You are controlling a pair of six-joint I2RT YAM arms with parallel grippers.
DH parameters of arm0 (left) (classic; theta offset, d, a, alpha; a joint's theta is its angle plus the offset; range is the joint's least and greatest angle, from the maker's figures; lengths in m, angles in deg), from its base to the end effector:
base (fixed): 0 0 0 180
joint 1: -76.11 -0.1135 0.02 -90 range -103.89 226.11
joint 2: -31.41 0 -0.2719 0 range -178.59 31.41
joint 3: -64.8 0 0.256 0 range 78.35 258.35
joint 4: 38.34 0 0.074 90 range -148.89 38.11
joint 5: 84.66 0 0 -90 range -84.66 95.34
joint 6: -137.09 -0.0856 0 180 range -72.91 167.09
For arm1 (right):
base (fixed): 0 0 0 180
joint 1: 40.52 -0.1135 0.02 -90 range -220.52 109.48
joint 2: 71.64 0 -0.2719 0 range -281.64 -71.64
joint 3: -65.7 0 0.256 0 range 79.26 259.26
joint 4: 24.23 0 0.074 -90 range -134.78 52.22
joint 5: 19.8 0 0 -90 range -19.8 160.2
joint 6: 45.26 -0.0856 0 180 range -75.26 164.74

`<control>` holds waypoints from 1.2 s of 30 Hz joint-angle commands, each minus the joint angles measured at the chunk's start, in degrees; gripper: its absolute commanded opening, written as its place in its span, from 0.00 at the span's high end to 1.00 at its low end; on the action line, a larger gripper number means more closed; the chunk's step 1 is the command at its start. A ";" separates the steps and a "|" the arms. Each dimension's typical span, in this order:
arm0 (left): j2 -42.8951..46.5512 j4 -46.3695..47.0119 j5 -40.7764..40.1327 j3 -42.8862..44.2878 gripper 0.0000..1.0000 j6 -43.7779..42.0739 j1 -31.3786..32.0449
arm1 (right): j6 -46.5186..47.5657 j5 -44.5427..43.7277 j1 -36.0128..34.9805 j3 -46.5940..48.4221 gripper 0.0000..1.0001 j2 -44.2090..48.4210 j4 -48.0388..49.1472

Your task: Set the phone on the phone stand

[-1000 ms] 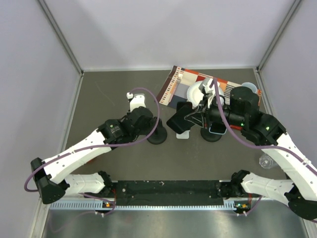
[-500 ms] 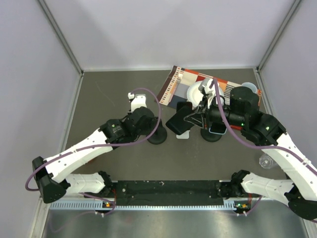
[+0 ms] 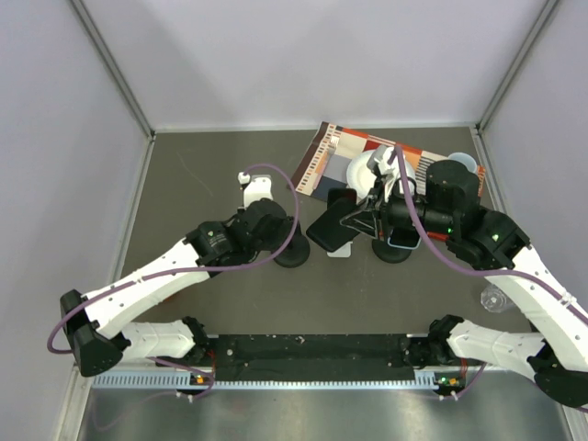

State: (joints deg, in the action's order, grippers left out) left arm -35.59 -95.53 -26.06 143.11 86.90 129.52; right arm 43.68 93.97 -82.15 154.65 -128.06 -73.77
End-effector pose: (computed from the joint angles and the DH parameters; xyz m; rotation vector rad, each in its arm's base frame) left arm 0.1951 -0.1879 0.3084 0.0118 2.2398 -0.2256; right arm 0.1498 0.1793 0.4331 -0.9449 1.6953 0.8923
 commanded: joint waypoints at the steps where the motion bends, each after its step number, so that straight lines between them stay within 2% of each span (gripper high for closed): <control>1: -0.49 1.63 -1.47 0.37 0.73 -1.49 -0.06 | 0.71 1.89 -0.30 1.42 1.00 0.09 5.75; 5: -2.51 0.57 -1.38 1.08 0.81 -1.49 -0.06 | 0.80 3.12 -0.30 1.77 1.00 -0.79 5.84; 8: -2.61 1.18 -1.65 0.73 0.92 -3.42 -0.23 | 4.12 5.84 -0.30 1.77 1.00 -2.19 5.67; 9: -2.52 2.23 -1.56 0.55 0.99 -5.60 -0.15 | 5.01 6.28 -0.30 1.51 1.00 -2.55 5.75; 10: -2.17 2.85 -1.39 0.29 1.00 -7.10 -0.23 | 5.97 6.90 -0.30 1.25 1.00 -2.81 5.67; 13: 0.72 6.78 0.27 -1.73 1.00 -14.21 -0.67 | 10.80 10.84 -0.30 0.19 1.00 -3.69 5.40; 15: 5.02 10.14 5.61 -4.62 1.00 -22.18 -0.85 | 14.14 15.15 -0.82 -0.25 1.00 -4.30 5.49; 17: 9.23 13.57 9.58 -7.43 1.00 -26.26 -1.46 | 17.56 19.44 -2.31 -0.51 1.00 -4.92 5.58; 18: 10.39 14.27 14.65 -8.14 1.00 -30.02 -1.81 | 18.89 20.69 -2.75 -1.21 1.00 -5.18 5.49; 23: 14.44 14.11 23.82 -11.13 1.00 -38.83 -2.87 | 28.89 33.68 -3.20 -3.85 1.00 -8.08 7.16; 27: 13.57 12.79 27.34 -10.88 1.00 -44.20 -3.13 | 31.99 42.31 -3.55 0.17 1.00 -13.09 6.98; 33: 13.13 13.40 34.03 -9.82 1.00 -48.51 -3.31 | 38.67 39.16 -8.29 3.53 1.00 -19.69 6.81; 36: 13.39 12.79 37.45 -9.73 1.00 -50.18 -4.01 | 42.89 34.60 -11.54 3.62 1.00 -21.26 6.98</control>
State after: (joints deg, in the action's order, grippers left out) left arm -22.10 -83.34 2.96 132.13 40.94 125.96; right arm 78.61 128.20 -90.43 154.32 -148.91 -70.97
